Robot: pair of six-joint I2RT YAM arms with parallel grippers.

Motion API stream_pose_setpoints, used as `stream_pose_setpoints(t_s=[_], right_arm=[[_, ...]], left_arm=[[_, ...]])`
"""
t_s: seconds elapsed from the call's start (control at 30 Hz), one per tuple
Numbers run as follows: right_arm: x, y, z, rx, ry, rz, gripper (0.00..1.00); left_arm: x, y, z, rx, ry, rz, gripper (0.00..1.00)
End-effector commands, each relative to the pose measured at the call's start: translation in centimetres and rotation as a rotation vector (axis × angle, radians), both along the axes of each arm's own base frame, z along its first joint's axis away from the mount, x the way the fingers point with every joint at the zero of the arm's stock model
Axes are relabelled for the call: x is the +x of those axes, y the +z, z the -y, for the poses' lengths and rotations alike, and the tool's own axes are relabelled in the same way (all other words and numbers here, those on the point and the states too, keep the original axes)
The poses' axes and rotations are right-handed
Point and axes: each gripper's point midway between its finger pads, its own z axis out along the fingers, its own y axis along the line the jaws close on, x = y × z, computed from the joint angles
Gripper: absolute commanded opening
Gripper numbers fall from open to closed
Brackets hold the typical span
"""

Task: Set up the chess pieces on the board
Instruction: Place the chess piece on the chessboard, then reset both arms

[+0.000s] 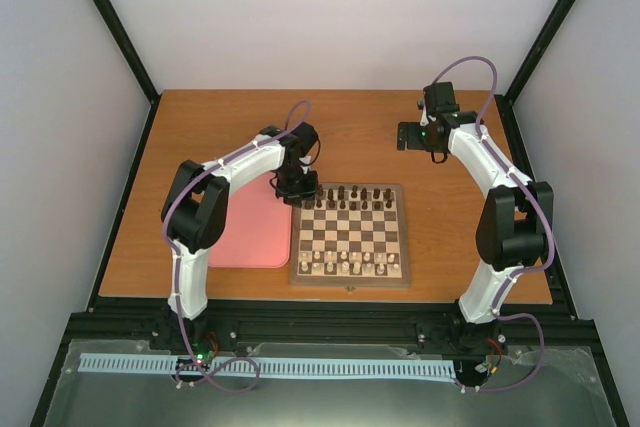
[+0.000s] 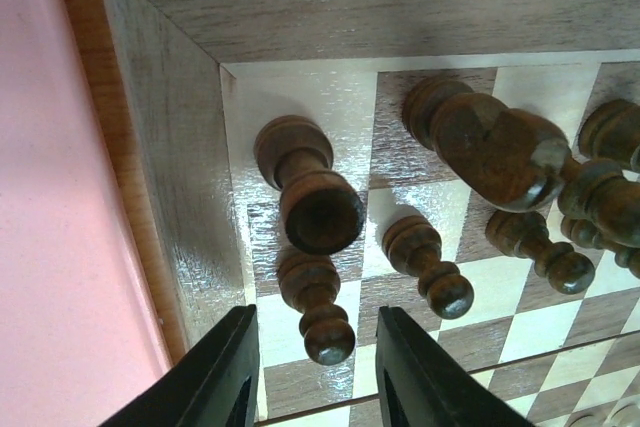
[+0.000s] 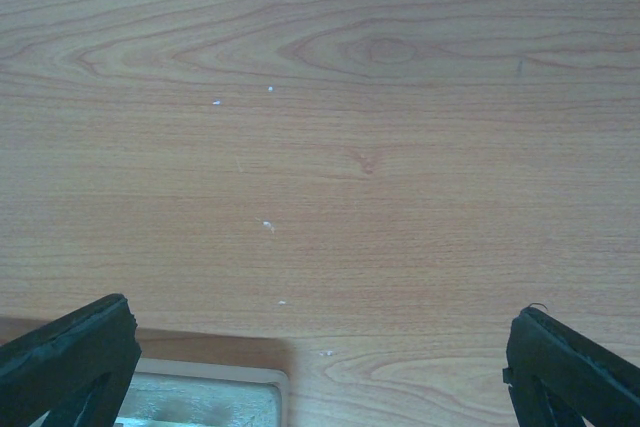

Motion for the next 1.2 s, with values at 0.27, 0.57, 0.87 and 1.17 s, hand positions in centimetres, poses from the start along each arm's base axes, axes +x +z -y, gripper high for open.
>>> stream_pose_setpoints(t_s=[0.27,0.57,0.87,1.17], right_arm=[[0.0,0.2,0.3,0.003,-0.013,0.006,1.0],[-0.2,0.7,0.1,0.017,-0.013,0.011,1.0],[-0.9,1.5,0.4,0.023,-0.031,0.028,1.0],[-1.5,2.7,0.3,0.036,-0.032,0.048,1.0]], left_arm=[[0.2,3.9,0.0,-0.02,0.0,0.086,0.39],[0.1,9.4,-1.6,-0.01,0.026,0.21,0.59],[-2.3,8.9,-4.9,0.03,0.069,0.2,0.78],[-1.3,11.0,-8.1,0.049,0.138,0.286,1.0]])
